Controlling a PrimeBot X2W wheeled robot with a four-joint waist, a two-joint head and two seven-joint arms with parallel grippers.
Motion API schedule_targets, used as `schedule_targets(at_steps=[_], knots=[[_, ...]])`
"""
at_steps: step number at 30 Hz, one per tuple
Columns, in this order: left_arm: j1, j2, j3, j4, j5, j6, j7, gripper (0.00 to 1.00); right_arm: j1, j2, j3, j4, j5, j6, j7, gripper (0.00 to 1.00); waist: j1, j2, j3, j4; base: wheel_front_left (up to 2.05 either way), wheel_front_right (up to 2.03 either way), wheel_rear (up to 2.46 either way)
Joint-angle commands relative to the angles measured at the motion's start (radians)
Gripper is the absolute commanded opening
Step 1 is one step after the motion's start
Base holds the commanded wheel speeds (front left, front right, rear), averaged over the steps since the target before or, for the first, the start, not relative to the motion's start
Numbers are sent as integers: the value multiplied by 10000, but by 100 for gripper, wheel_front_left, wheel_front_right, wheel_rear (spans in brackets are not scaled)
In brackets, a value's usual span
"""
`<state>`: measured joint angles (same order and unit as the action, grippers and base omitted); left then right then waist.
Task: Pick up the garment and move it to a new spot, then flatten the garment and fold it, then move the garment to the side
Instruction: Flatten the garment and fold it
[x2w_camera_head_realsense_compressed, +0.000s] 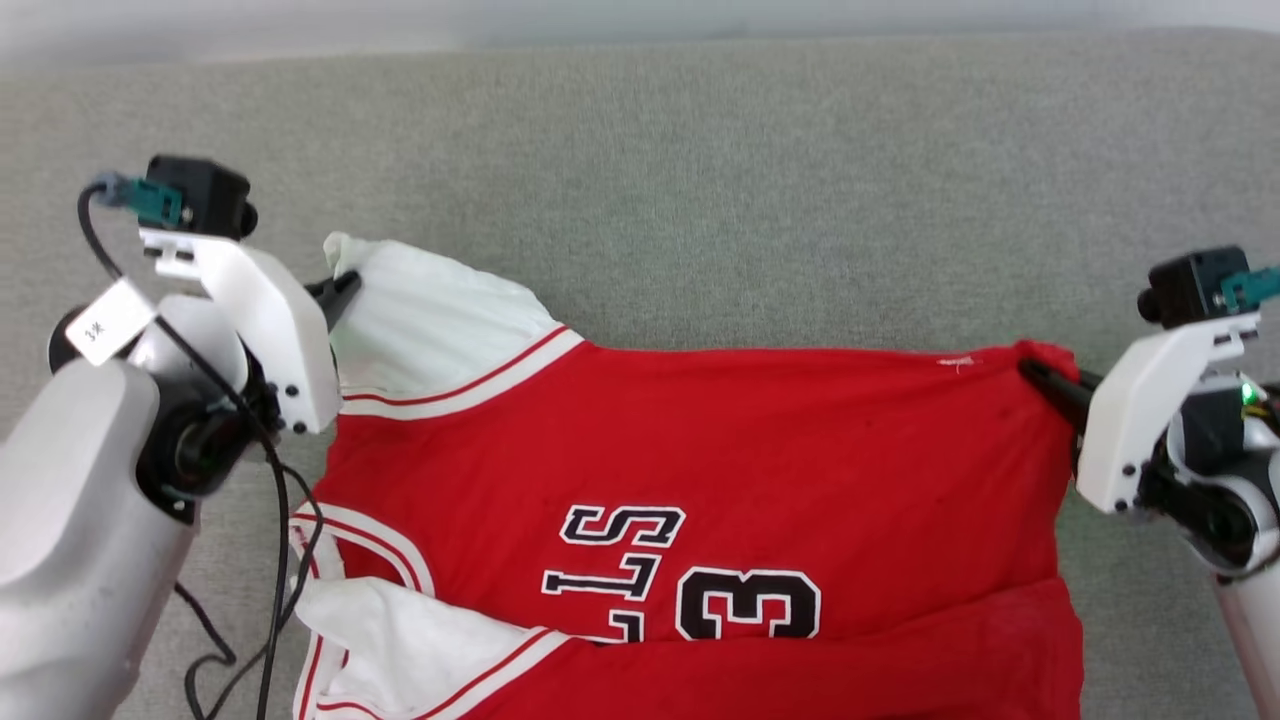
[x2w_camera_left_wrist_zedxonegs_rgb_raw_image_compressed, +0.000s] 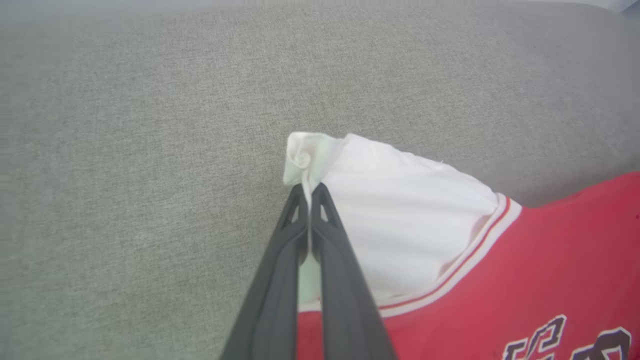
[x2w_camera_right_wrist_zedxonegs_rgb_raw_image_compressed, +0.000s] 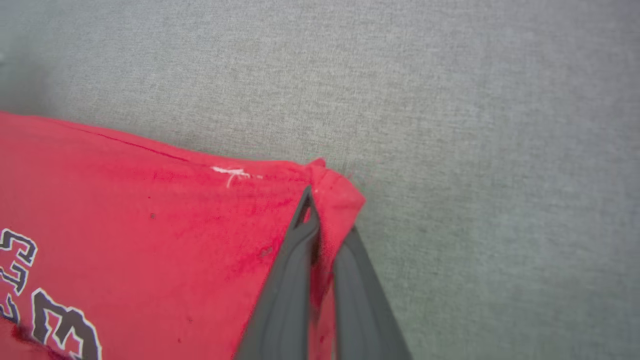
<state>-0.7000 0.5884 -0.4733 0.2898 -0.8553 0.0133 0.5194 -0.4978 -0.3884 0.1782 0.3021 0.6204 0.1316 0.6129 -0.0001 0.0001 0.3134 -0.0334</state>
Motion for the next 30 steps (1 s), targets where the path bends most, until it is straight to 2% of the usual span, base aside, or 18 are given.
schedule_targets(at_steps=[1, 7, 12, 19, 25, 30], knots=[[429, 101, 110, -138, -36, 88, -215, 0, 459, -13, -223, -269, -127, -19, -93, 0, 1, -1, -423, 65, 0, 0, 0], [2067, 334, 396, -752, -283, 477, -877, 0, 1901, 353, -720, -955, -320, -19, -116, 0, 1, -1, -1250, 80, 0, 0, 0], [3870, 501, 660, -1387, -612, 976, -1378, 0, 3181, 755, -1031, -1260, -387, -19, -44, 0, 1, -1, -1834, 135, 0, 0, 0], [6093, 405, 727, -2026, -1080, 1506, -1747, 0, 4560, 1232, -1561, -1194, -350, -19, -273, 0, 1, -1, -2296, 249, 0, 0, 0], [7168, 182, 705, -2076, -1348, 1718, -1980, 0, 5205, 1534, -1860, -1012, -331, -19, -427, 0, 1, -1, -2489, 271, 0, 0, 0], [7490, -286, 427, -1632, -1536, 1545, -2078, 0, 5624, 1864, -2062, -745, -380, -18, -682, 0, 1, -1, -2581, 338, 0, 0, 0]])
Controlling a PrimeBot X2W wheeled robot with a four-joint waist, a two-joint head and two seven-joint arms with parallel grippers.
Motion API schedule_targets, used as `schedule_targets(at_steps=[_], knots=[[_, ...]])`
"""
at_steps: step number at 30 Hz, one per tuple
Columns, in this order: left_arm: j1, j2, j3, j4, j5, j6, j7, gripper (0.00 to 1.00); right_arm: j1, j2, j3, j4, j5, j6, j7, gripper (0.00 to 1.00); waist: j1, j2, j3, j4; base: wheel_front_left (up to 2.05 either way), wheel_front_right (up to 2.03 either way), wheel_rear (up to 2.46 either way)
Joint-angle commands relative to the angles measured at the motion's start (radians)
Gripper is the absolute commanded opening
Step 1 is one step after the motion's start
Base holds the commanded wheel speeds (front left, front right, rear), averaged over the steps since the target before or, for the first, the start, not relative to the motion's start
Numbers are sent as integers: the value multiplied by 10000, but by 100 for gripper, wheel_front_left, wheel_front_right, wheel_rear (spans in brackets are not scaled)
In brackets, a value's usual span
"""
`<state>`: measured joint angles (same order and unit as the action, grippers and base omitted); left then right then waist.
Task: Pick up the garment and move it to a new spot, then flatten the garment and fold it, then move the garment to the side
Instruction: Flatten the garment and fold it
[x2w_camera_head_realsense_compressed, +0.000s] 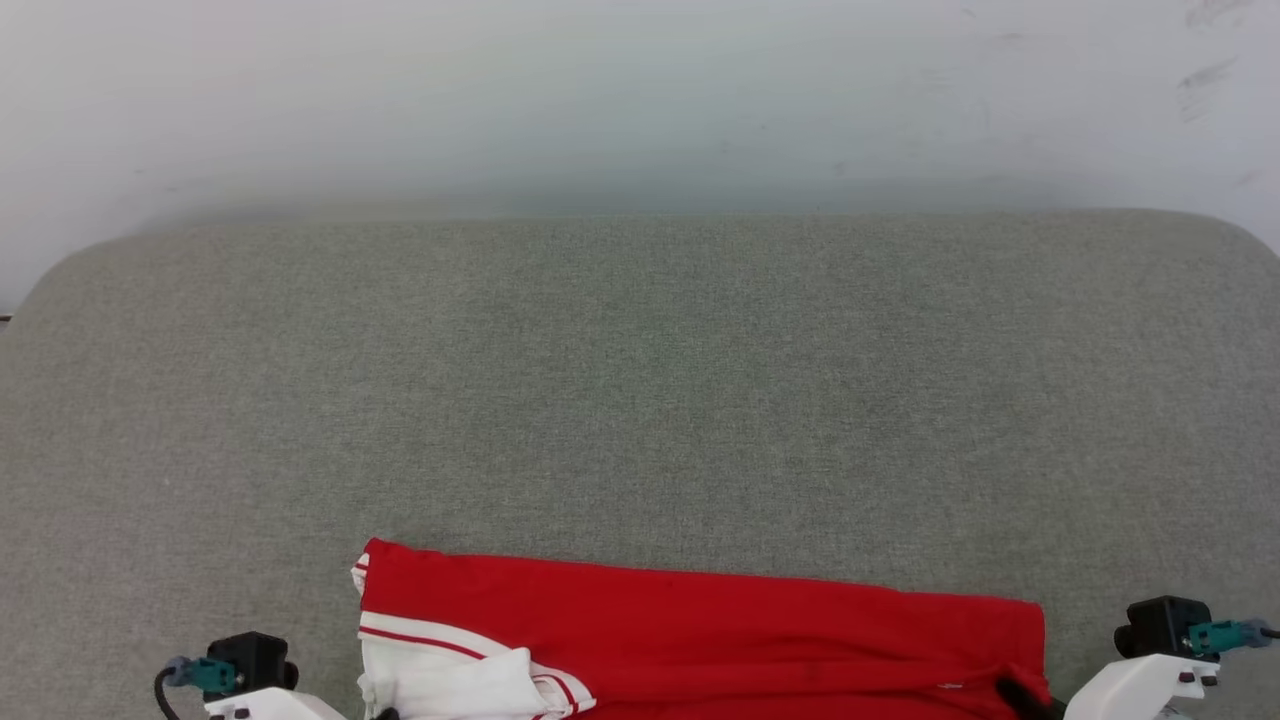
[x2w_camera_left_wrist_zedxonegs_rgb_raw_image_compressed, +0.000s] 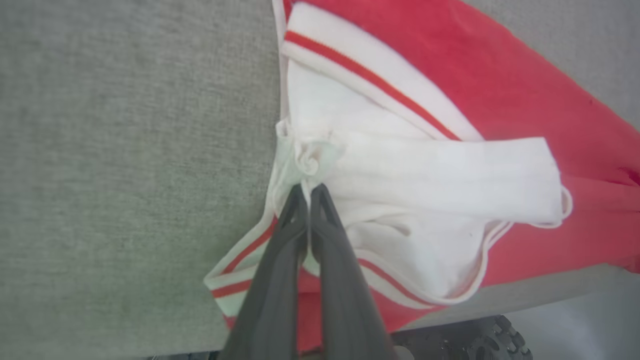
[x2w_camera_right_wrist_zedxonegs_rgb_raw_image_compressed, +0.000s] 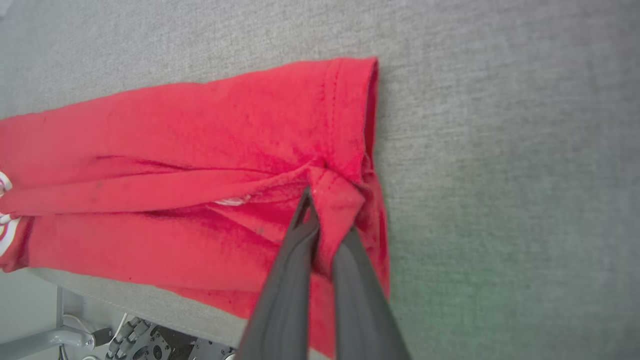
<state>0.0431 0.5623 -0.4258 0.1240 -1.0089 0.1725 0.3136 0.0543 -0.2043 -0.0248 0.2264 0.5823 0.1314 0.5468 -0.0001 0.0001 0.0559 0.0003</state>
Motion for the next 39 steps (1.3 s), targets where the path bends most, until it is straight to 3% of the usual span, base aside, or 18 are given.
schedule_targets(at_steps=[1, 2, 3, 4, 5, 14, 26, 31, 39], knots=[[31, -146, -68, 180, -40, -92, -101, 0, 137, 102, -9, 91, 17, -16, -70, 10, 1, -1, -20, -8, 0, 0, 0], [-26, -292, -68, 305, -100, -152, -153, 0, 144, 172, -25, 124, 30, -16, -177, 41, 1, -1, -36, -16, 0, 0, 0], [-67, -392, -115, 442, -130, -204, -156, 16, 119, 203, -44, 133, -16, -16, -319, 100, 1, -1, -58, -28, 0, 0, 0], [-113, -471, -129, 583, -141, -277, -206, 49, 102, 263, -20, 131, -48, -14, -417, 100, 1, -1, -84, -47, 0, 0, 0], [-191, -567, -102, 677, -162, -345, -322, 100, 83, 293, 29, 76, -102, -14, -561, 100, 1, -1, -115, -63, 0, 0, 0], [-792, -483, -22, 422, 631, -458, -1392, 100, 165, 249, -4, -920, -455, -13, -1024, 100, 1, -1, -537, -154, 0, 0, 0], [-1386, -615, 316, -1021, 2624, 726, -3998, 100, 439, 57, -1542, -1959, -992, -13, 1489, 100, 1, -1, -487, -5, 0, 0, 0], [-1748, -807, 267, -1511, 3512, 1137, -4988, 100, 176, 144, -1442, -1935, -1113, -13, 2043, 100, 1, -1, -104, 267, 0, 0, 0], [-1783, -862, 13, -1949, 4272, 1632, -5283, 100, 25, 669, -996, -1113, -1117, -13, 2200, 100, 1, -1, 441, 632, 0, 0, 0]])
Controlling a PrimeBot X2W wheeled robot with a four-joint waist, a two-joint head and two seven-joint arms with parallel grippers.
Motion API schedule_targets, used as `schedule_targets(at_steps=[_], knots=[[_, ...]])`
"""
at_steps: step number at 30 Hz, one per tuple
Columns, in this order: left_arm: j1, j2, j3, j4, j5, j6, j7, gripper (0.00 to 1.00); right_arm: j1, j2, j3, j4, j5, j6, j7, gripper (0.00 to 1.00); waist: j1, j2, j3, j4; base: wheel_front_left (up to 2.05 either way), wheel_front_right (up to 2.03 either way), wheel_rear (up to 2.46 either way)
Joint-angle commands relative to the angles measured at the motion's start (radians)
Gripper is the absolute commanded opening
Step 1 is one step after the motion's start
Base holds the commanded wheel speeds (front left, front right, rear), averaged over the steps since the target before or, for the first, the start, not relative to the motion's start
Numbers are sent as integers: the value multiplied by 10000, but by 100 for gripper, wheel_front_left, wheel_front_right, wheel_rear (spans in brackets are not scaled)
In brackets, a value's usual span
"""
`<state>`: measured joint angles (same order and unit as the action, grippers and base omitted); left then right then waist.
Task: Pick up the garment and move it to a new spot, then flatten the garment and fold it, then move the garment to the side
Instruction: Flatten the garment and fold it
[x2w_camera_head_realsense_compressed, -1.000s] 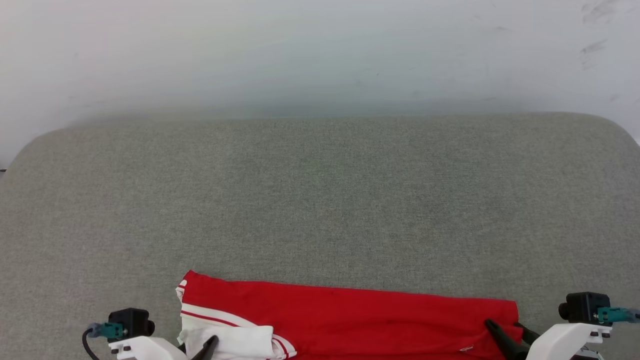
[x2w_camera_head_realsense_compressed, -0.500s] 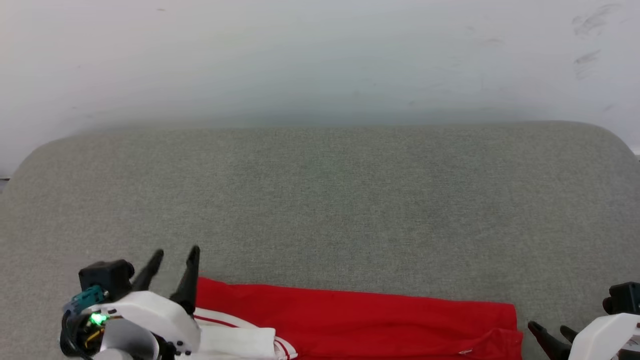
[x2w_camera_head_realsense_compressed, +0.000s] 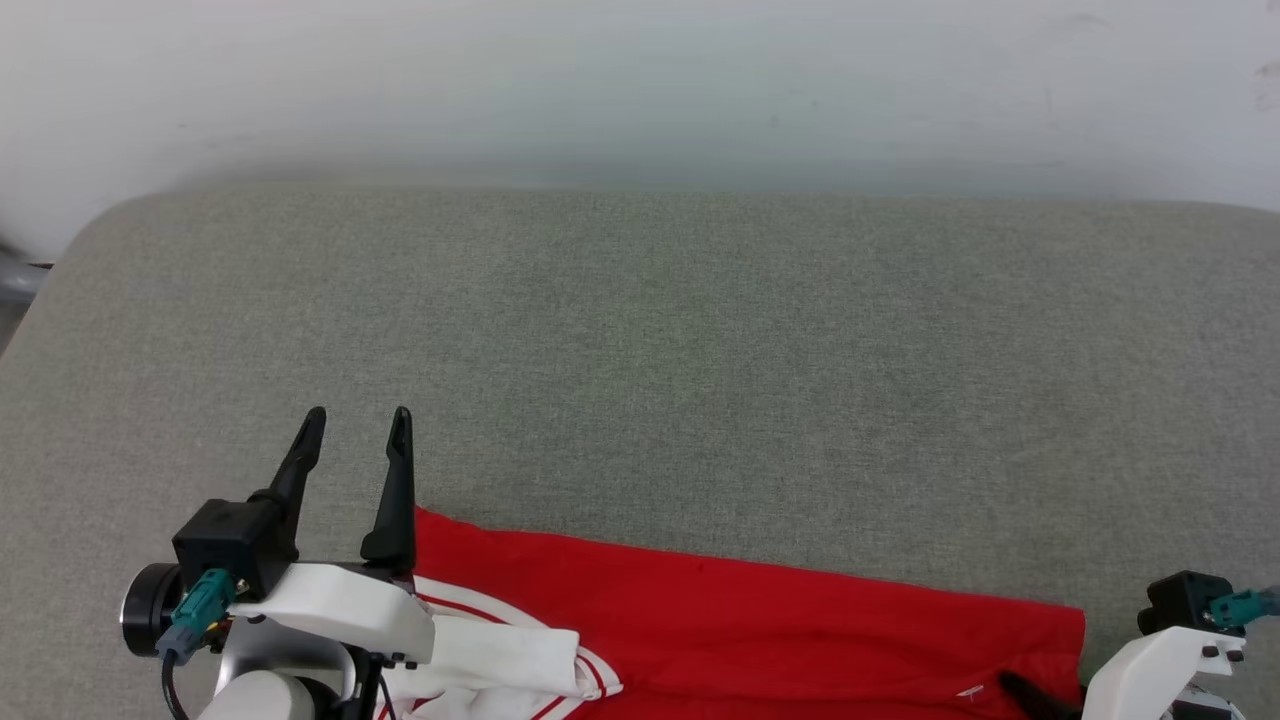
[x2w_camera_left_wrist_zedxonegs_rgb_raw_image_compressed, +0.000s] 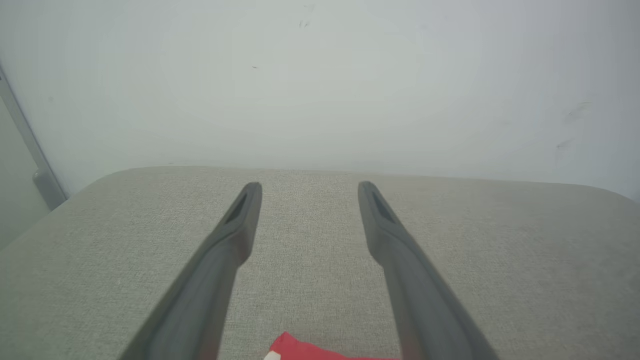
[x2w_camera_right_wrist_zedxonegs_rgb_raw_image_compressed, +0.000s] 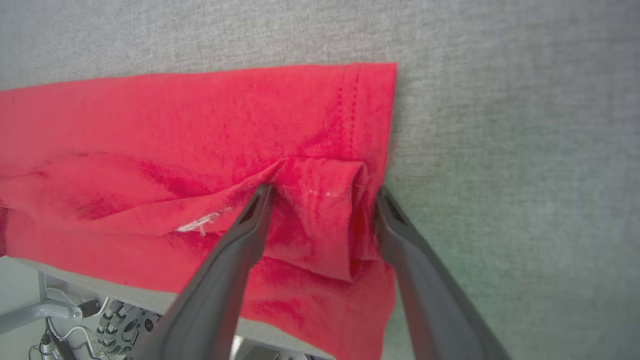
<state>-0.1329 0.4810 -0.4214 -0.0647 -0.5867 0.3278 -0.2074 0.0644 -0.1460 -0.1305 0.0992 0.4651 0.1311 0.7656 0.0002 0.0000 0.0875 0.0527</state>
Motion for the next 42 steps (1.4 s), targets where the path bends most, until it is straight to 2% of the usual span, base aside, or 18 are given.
schedule_targets(at_steps=[1, 4, 6, 7, 10, 17, 22, 29, 34, 38, 42], knots=[[21, -60, -59, -102, 76, 100, -52, 100, -63, 174, 104, 360, 134, -9, -12, 100, -2, 0, 175, 152, 0, 0, 0], [40, -76, -77, -192, 123, 181, -46, 100, -40, 312, 301, 983, 300, -6, 93, 100, -2, 0, 277, 270, 0, 0, 0], [78, -89, -94, -210, 115, 220, -50, 100, 1, 376, 469, 1319, 307, -4, 204, 38, -2, 0, 291, 299, 0, 0, 0], [95, -100, -103, -196, 112, 233, -62, 100, 2, 422, 531, 1389, 396, 3, 180, 0, -2, 0, 298, 303, 0, 0, 0], [180, -116, -136, -138, 125, 235, -66, 100, -97, 339, 659, 1442, 481, 7, 65, 0, -2, 0, 295, 256, 0, 0, 0], [403, -59, -233, 2, 68, 283, 35, 100, -603, -318, 764, 647, 461, -9, -444, 0, -2, 0, -24, -31, 0, 0, 0], [585, 36, -155, -95, 55, 433, 93, 100, -698, -756, 659, 231, 283, -9, -411, 0, -2, 0, -355, -272, 0, 0, 0], [910, 154, -140, -236, 34, 618, 238, 100, -757, -1100, -162, 204, 28, -9, -164, 0, -2, 0, -668, -565, 0, 0, 0], [1088, 222, -171, -339, 18, 728, 288, 100, -624, -1360, -1464, 219, -115, -10, 178, 0, -2, 0, -835, -727, 0, 0, 0], [1119, 242, -192, -384, -9, 752, 317, 100, -680, -1235, -1881, 95, -23, -9, 512, 0, -2, 0, -897, -787, 0, 0, 0], [1103, 280, -242, -413, 25, 747, 332, 100, -875, -486, -1953, -90, 1003, -9, 1186, 0, -2, 0, -938, -770, 0, 0, 0]])
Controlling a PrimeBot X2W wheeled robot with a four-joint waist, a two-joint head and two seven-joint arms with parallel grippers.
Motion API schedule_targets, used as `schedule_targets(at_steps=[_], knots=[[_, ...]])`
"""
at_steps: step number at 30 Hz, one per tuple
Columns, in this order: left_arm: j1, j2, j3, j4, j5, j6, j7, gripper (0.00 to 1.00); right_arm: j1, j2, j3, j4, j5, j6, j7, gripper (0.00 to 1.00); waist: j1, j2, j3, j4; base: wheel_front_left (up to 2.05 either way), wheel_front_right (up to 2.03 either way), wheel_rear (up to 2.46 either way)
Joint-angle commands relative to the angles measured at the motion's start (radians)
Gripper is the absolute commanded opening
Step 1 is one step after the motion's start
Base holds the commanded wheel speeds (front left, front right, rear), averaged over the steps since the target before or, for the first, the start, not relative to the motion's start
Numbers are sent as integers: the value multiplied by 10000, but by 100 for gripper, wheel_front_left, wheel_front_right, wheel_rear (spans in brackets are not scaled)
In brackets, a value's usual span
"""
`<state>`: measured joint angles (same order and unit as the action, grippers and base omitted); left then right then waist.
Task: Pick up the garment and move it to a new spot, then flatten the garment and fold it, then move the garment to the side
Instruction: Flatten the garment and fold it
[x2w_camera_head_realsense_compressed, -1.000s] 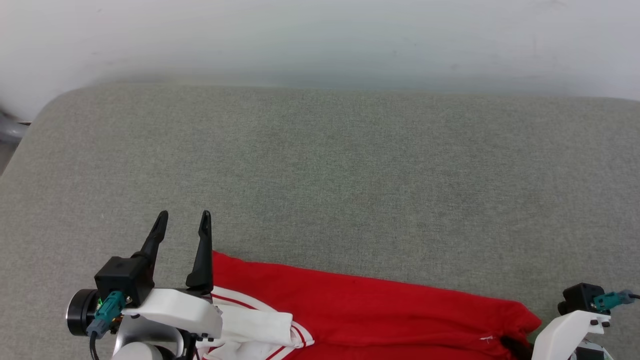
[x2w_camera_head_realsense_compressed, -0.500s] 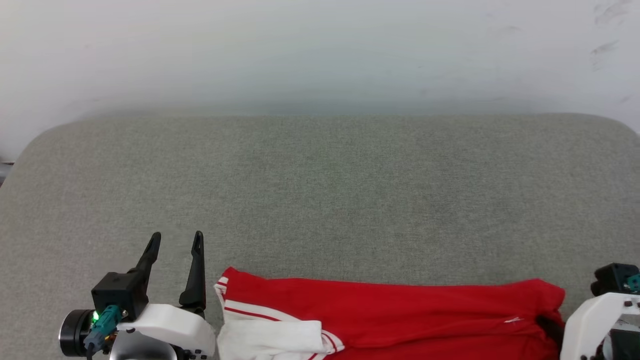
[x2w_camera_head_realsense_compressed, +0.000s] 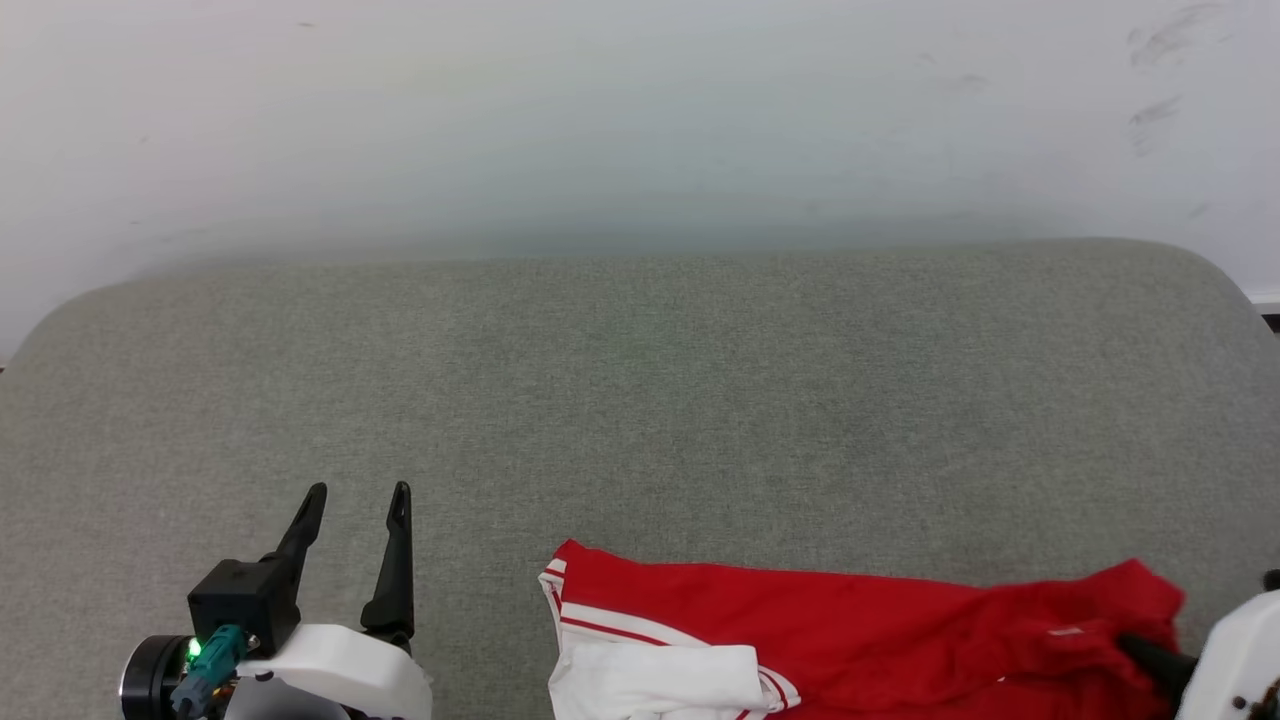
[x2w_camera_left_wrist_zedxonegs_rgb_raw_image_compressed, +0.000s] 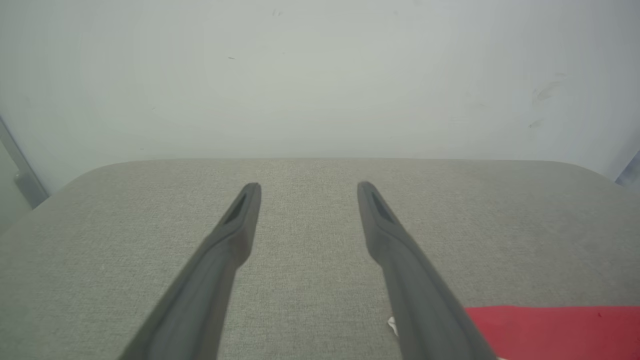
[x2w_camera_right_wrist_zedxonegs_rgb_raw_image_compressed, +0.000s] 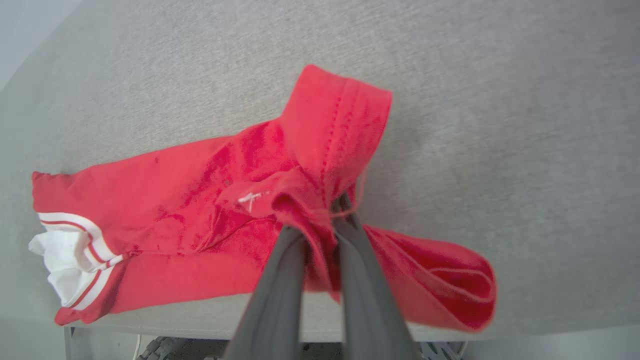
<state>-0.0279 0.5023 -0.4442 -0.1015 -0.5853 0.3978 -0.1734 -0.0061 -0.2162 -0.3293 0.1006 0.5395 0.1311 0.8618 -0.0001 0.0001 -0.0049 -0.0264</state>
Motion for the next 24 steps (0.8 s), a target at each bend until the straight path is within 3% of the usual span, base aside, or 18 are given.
schedule_targets(at_steps=[1, 8, 13, 17, 24], knots=[[40, 75, -27, -38, 23, 54, 11, 100, -152, 408, 42, -151, 560, -9, 446, 0, 1, -1, -24, 42, 0, 0, 0], [-53, 121, -60, -106, 60, 69, 96, 100, 26, 1434, 513, -542, 2745, -9, 1675, 0, 1, -1, -12, 293, 0, 0, 0], [-179, 118, -108, -150, 51, 47, 151, 100, 75, 1669, 1153, -598, 4610, -9, 2067, 0, 1, -1, 99, 603, 0, 0, 0], [-168, 53, -137, -157, 8, 41, 127, 100, -87, 1683, 2221, -239, 5871, -9, 1582, 0, 1, -1, 182, 813, 0, 0, 0], [-491, -37, -191, -154, 30, -81, 43, 100, -679, 1672, 4261, 294, 6907, -7, 499, 0, 1, -1, 703, 1246, 0, 0, 0]])
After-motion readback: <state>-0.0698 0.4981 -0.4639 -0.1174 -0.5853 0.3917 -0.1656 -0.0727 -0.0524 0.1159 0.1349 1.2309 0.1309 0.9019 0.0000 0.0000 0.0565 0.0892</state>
